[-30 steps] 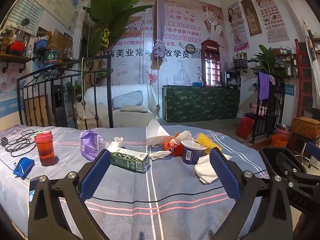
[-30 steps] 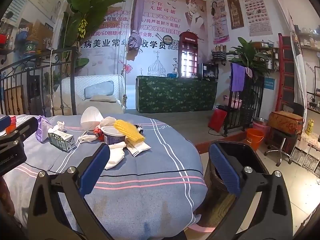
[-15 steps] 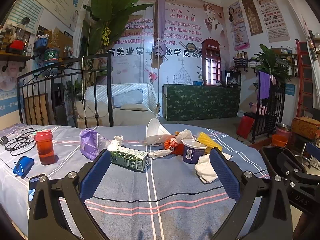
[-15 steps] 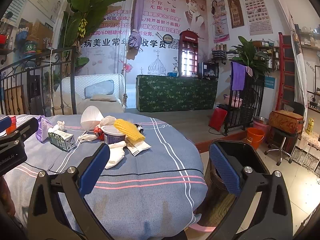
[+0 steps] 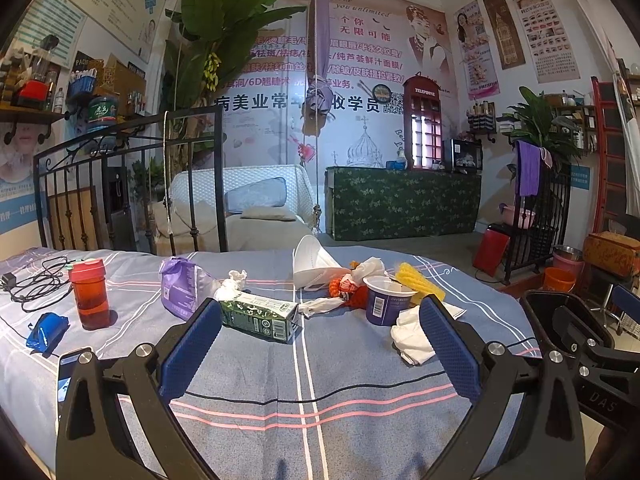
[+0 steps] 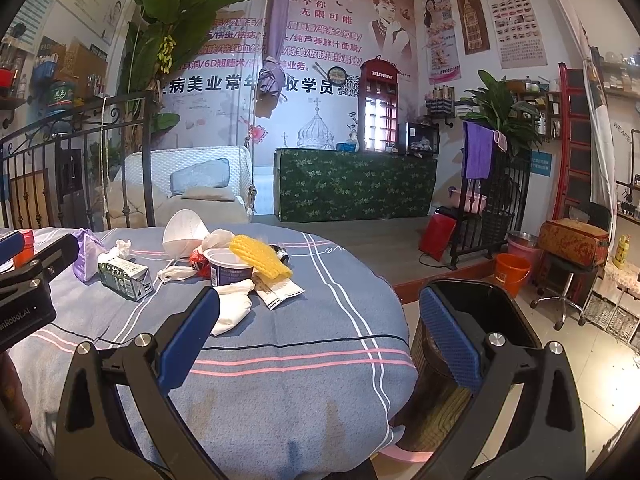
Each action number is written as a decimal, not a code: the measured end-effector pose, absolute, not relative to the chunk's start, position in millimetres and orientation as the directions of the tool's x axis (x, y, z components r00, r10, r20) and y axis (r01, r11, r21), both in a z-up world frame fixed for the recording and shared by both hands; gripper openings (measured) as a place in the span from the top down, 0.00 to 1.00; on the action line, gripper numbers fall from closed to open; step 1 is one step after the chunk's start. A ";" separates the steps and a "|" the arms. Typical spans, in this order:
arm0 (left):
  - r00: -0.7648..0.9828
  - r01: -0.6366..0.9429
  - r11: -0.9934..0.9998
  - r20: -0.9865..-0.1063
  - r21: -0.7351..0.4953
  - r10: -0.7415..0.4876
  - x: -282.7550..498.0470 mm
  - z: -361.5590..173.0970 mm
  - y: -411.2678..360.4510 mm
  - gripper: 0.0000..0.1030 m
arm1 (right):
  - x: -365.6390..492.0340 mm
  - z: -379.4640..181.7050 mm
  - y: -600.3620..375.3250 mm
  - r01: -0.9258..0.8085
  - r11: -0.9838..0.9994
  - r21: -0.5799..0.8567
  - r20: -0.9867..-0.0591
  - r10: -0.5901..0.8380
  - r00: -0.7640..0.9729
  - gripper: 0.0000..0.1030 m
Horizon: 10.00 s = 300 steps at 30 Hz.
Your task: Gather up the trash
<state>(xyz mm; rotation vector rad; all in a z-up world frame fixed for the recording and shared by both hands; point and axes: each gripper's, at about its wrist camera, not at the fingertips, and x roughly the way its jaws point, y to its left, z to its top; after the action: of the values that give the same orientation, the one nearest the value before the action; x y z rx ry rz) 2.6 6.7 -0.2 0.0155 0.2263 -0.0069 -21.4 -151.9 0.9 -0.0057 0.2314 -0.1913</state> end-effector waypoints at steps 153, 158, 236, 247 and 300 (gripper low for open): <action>0.877 -0.029 0.958 -0.466 -0.285 -0.112 114.1 39.8 86.5 0.78 | 128.3 -9.0 -68.4 -0.358 0.933 0.033 -0.570 0.312 0.760 0.50; 0.855 0.116 0.958 -0.464 -0.262 -0.230 120.5 36.9 41.6 0.78 | 121.8 -7.4 -119.3 -0.221 0.974 0.056 -0.544 0.215 0.811 0.50; 0.491 0.693 0.717 -0.675 -0.081 -0.551 160.7 -15.9 -225.2 0.08 | 59.9 -68.7 -409.2 0.621 0.764 0.173 -0.636 -0.395 0.663 0.25; 0.606 0.545 0.834 -0.648 -0.084 -0.461 178.0 2.8 -139.2 0.07 | 100.4 -49.3 -347.2 0.492 0.858 0.145 -0.620 -0.309 0.721 0.22; 0.542 0.230 0.926 -0.751 -0.300 -0.377 225.6 -50.4 46.5 0.07 | 194.4 -26.3 -180.4 0.108 0.983 0.148 -0.640 0.012 0.768 0.21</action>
<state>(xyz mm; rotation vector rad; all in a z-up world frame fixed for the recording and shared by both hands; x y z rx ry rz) 225.6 46.5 -50.4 -0.1730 0.9311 -0.3623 194.4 -180.4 -26.3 0.1807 0.6943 -0.0520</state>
